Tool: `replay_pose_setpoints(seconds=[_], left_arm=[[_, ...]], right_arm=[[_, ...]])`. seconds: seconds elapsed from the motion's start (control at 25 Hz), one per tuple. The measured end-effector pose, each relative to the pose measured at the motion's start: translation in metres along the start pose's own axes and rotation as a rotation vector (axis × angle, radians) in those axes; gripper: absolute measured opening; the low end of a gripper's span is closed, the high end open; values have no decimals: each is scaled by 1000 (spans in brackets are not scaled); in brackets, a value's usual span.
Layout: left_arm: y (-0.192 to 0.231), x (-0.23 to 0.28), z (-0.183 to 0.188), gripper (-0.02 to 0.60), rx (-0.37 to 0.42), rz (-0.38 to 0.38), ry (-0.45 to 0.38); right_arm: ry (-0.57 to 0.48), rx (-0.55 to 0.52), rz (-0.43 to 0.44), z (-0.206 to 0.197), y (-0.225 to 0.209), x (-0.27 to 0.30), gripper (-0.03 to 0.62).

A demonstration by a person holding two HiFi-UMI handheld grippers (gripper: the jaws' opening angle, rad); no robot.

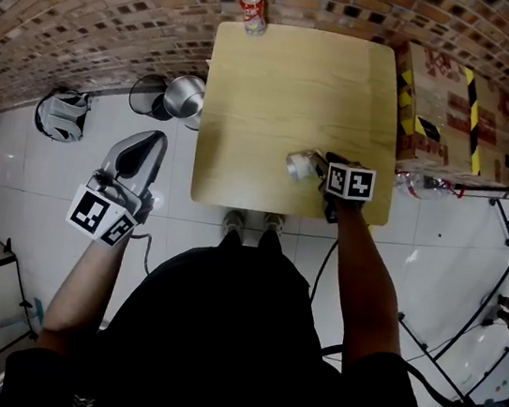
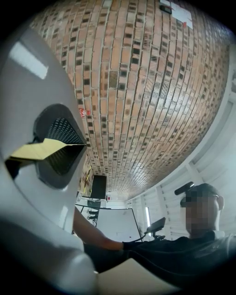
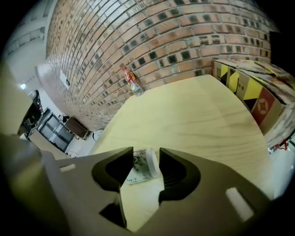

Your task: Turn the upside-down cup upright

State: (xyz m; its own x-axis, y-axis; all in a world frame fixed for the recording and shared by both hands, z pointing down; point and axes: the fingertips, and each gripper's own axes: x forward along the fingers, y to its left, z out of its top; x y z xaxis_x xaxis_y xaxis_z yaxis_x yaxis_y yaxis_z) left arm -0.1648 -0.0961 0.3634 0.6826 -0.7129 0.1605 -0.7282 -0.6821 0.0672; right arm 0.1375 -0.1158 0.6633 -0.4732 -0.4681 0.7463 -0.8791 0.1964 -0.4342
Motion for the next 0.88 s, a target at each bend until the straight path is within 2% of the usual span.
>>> replay_pose_setpoints(seconds=[0.16, 0.4, 0.6, 0.76, 0.88], left_arm=[[0, -1, 0, 6, -2, 5, -5], [-1, 1, 3, 6, 0, 2, -13], [-2, 2, 2, 6, -4, -2, -14], [-5, 4, 3, 5, -2, -10, -15], [-6, 5, 4, 5, 0, -12, -16]], right_arm=[[-5, 52, 46, -3, 6, 1, 137], [-21, 92, 79, -7, 8, 0, 135], [-37, 47, 50, -8, 9, -3, 126], [-31, -48, -16, -11, 10, -6, 103], [-28, -90, -28, -13, 13, -6, 103]])
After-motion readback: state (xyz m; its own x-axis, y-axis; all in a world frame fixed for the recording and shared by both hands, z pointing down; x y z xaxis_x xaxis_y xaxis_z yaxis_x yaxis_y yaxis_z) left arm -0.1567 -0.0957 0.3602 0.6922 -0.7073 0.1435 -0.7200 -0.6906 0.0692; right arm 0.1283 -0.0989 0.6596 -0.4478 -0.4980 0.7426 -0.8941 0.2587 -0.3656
